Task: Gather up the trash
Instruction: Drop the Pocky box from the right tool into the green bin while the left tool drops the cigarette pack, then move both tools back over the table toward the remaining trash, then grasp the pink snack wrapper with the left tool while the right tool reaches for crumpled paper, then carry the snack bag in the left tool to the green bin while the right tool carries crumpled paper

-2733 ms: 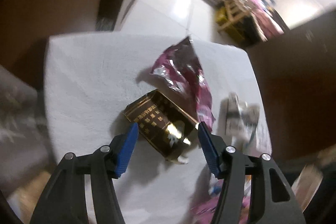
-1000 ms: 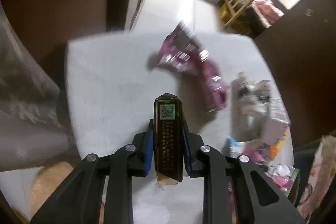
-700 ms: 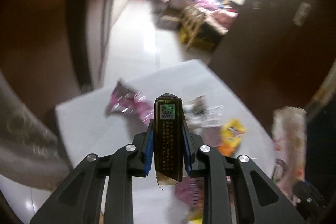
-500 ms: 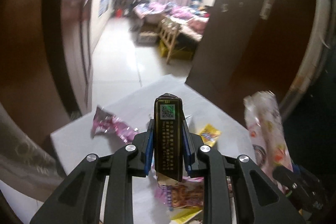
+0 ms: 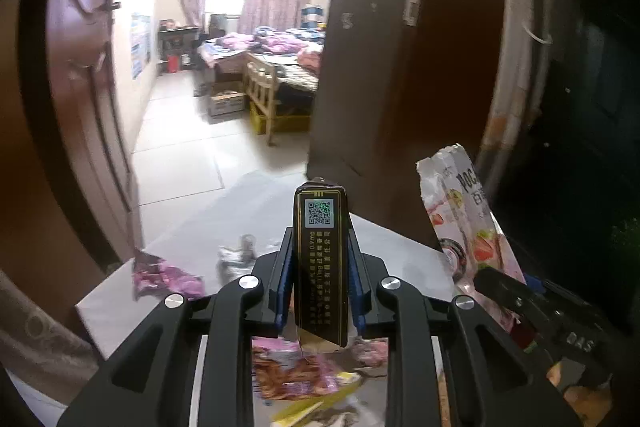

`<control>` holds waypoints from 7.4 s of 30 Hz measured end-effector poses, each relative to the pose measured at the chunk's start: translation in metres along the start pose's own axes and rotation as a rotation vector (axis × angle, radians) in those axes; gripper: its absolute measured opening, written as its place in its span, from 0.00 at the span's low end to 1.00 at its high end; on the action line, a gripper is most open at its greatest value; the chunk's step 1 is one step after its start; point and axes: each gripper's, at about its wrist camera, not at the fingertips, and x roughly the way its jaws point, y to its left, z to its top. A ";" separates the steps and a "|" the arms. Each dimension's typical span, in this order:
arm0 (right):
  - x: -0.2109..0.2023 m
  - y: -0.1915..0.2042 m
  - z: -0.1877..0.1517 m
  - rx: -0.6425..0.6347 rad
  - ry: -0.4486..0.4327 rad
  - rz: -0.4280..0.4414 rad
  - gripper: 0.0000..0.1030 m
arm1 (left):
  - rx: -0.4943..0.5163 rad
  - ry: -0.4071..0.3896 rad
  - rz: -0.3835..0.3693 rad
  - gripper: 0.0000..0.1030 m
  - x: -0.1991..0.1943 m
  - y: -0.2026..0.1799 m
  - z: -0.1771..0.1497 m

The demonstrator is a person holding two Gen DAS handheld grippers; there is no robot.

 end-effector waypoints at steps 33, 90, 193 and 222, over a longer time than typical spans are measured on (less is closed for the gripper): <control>-0.057 -0.213 -0.020 0.309 0.048 -0.506 0.82 | 0.147 0.265 -0.414 0.57 0.137 -0.219 -0.041; 0.068 0.000 -0.043 -0.050 0.246 -0.224 0.93 | -0.062 0.427 -0.079 0.80 0.096 0.086 -0.104; 0.043 -0.015 -0.034 0.006 0.211 -0.091 0.40 | -0.177 0.107 -0.034 0.11 0.029 0.071 -0.031; -0.077 -0.197 -0.017 0.309 -0.016 -0.459 0.41 | 0.068 0.237 -0.430 0.11 0.119 -0.187 -0.032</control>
